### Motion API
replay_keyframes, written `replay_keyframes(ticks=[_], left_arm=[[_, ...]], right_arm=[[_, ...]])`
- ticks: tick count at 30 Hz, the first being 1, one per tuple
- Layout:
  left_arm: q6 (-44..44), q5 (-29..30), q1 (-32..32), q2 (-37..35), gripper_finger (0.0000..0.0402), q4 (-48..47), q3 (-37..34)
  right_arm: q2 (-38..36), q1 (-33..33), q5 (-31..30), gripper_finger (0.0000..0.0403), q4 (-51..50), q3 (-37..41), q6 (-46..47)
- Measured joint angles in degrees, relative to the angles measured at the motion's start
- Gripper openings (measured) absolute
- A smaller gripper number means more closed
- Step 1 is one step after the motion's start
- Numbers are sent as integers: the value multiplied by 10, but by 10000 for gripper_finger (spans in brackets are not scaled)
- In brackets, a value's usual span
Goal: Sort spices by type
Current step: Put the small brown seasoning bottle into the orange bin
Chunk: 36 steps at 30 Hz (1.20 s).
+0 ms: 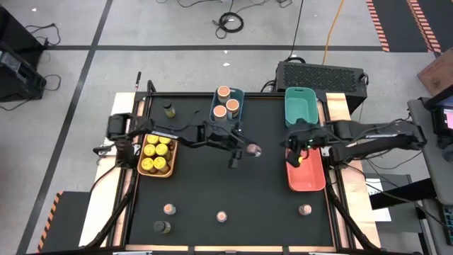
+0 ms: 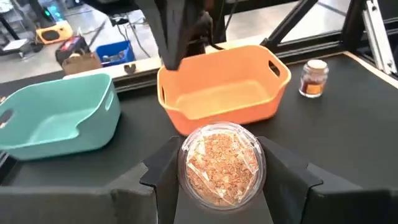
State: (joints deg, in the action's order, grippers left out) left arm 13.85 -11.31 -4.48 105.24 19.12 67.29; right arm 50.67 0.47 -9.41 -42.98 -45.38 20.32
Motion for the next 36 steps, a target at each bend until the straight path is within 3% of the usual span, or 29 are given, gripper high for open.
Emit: replay_keyframes(ticks=[10, 18, 24, 29, 36], left_arm=[[0, -70, 8, 195, 178, -71, 273], [0, -60, 16, 331, 178, -82, 443], [0, -27, 28, 416, 178, -82, 555], [1, -1, 35, 454, 178, -87, 598], [5, 29, 32, 465, 178, -92, 601]], right_arm=[[-103, 0, -76, 0, -51, 0, 30], [-130, 0, -146, 0, -57, 0, 26], [-136, 0, -148, 0, -58, 0, 20], [-136, 0, -148, 0, -58, 0, 27], [-136, 0, -149, 0, -52, 0, 30]])
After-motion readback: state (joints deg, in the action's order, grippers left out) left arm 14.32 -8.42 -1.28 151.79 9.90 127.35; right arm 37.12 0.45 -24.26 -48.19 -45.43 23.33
